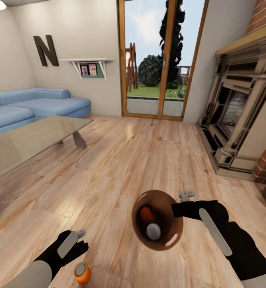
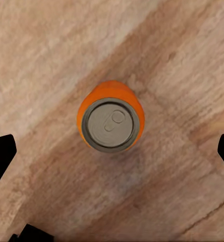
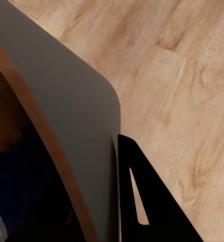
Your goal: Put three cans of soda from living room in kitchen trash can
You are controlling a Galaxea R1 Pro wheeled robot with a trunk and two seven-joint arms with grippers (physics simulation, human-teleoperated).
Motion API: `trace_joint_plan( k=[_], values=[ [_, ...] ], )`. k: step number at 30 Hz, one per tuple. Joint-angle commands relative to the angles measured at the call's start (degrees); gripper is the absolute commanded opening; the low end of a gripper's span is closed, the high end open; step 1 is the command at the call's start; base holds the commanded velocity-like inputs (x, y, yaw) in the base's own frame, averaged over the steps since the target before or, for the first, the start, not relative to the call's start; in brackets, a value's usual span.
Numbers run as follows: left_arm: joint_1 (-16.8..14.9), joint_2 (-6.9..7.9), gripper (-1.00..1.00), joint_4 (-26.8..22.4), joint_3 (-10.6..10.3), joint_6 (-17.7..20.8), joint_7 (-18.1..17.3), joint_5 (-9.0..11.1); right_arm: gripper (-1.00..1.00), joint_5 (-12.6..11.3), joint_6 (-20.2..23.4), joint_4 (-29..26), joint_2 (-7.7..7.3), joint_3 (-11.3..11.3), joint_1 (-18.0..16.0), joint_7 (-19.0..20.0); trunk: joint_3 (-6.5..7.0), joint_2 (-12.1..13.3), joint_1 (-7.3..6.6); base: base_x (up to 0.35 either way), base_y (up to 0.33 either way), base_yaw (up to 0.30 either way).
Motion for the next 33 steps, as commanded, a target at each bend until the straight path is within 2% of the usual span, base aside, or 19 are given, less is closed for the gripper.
trace_joint_plan(
  k=[1,3,4,5,6,8,11,18,21,23,27,33],
  values=[
    [-0.3,0.05,1.00,0.5,-0.6,0.0,-0.6,-1.5,-1.00,-1.1,0.0,-2.7,-2.17,-0.1,0.6,0.2,-0.23,0.0,0.02,0.000,0.000,0.000],
    [-0.5,0.10,1.00,1.1,-1.1,0.0,-2.1,-3.4,-1.00,-5.8,0.0,-4.8,-5.10,-0.1,1.0,0.3,-0.67,0.0,0.07,0.000,0.000,0.000],
    [-0.5,0.09,1.00,1.2,-1.1,0.0,-2.6,-3.7,-1.00,-7.2,0.0,-5.1,-5.88,-0.1,1.0,0.3,-0.89,-0.1,0.10,0.000,0.000,0.000],
    [-0.6,0.09,1.00,1.4,-1.3,0.0,-3.8,-4.4,-1.00,-12.0,0.0,-6.1,-9.22,0.1,1.2,0.3,-1.11,-0.1,0.13,0.000,0.000,0.000],
    [-0.6,0.11,1.00,1.4,-1.4,0.0,-4.1,-4.6,-1.00,-13.7,0.0,-6.3,-10.53,0.2,1.2,0.3,-1.33,-0.1,0.15,0.000,0.000,0.000],
    [-0.7,0.15,1.00,1.5,-1.4,0.0,-4.5,-4.7,-1.00,-15.3,0.0,-6.6,-11.70,0.4,1.2,0.3,-1.78,-0.1,0.20,0.000,0.000,0.000],
    [-0.7,0.27,1.00,1.6,-1.5,0.0,-4.8,-4.8,-1.00,-16.4,0.0,-6.8,-12.57,0.3,1.2,0.3,-2.44,-0.2,0.28,0.000,0.000,0.000],
    [-0.7,0.46,1.00,1.7,-1.5,-0.3,-5.4,-4.9,-1.00,-16.9,0.0,-7.2,-13.26,0.0,1.2,0.3,-3.99,-0.2,0.46,0.000,0.000,0.000],
    [-0.7,0.49,1.00,1.7,-1.5,-1.5,-6.1,-5.0,-1.00,-16.9,0.0,-7.3,-13.31,0.0,1.2,0.3,-4.66,-0.3,0.54,0.000,0.000,0.000],
    [-0.7,0.48,1.00,1.7,-1.6,-4.6,-7.2,-5.2,-1.00,-16.9,0.0,-7.3,-13.33,0.0,1.2,0.3,-5.10,-0.3,0.59,0.000,0.000,0.000],
    [-0.7,0.09,1.00,1.8,-1.6,-7.4,-7.9,-7.4,-1.00,-16.9,0.0,-7.3,-13.34,-0.1,1.2,0.3,-5.99,-0.4,0.69,0.000,0.000,0.000],
    [-0.6,-0.06,1.00,2.8,-1.6,-8.1,-9.5,-8.2,-1.00,-16.9,0.0,-7.3,-13.42,-0.2,1.2,0.3,-7.31,-0.4,0.85,0.000,0.000,0.000]
  ],
)
